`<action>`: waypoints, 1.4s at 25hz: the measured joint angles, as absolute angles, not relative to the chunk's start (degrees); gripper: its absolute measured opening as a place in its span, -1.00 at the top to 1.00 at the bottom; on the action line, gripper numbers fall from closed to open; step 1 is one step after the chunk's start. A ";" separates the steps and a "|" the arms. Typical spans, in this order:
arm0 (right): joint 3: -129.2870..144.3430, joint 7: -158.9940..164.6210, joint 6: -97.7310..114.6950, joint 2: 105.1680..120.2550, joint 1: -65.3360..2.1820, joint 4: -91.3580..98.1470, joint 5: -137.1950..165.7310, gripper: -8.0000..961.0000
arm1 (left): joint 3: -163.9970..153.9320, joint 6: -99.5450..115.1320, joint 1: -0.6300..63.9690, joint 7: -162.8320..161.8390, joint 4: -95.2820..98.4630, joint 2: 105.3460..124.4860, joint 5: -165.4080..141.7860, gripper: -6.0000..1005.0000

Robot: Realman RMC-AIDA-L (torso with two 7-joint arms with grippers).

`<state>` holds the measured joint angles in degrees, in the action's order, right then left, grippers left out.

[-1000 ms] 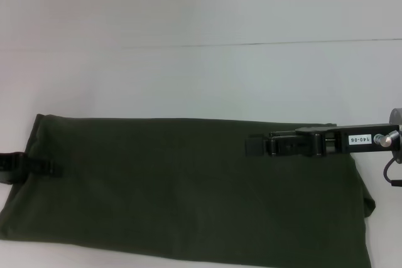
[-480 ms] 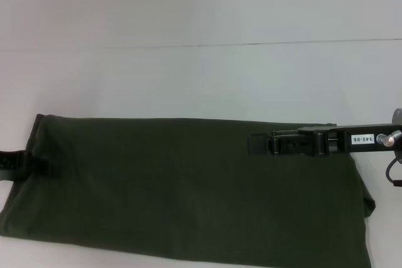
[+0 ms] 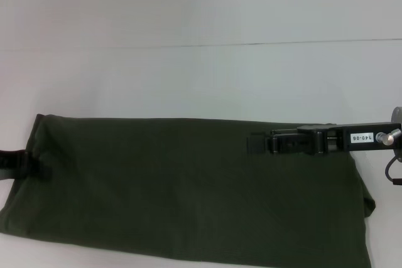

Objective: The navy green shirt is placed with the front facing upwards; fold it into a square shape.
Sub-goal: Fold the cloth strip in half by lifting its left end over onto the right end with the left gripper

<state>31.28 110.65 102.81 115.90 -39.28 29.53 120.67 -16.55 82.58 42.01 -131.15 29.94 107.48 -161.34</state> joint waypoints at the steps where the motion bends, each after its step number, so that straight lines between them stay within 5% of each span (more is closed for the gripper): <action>1: 31.33 110.65 102.80 115.91 -39.28 29.53 120.66 -0.67 | -16.57 82.58 41.99 -131.15 29.95 107.49 -161.33 0.62; 7: 31.81 109.56 102.35 116.11 -39.16 29.66 120.89 -0.67 | -16.62 82.48 41.96 -131.19 29.97 107.57 -161.31 0.93; 18: 37.22 99.35 97.56 119.05 -39.65 34.66 121.03 -0.57 | -16.61 82.75 42.01 -131.20 30.08 107.76 -161.31 0.90; 29: 43.69 90.32 89.47 120.06 -42.91 30.76 120.60 0.46 | -16.61 83.12 42.03 -130.87 31.35 108.15 -161.28 0.86; 35: 43.77 85.43 84.35 120.18 -44.20 24.99 119.96 0.82 | -17.13 83.32 42.09 -130.40 31.77 108.80 -160.95 0.84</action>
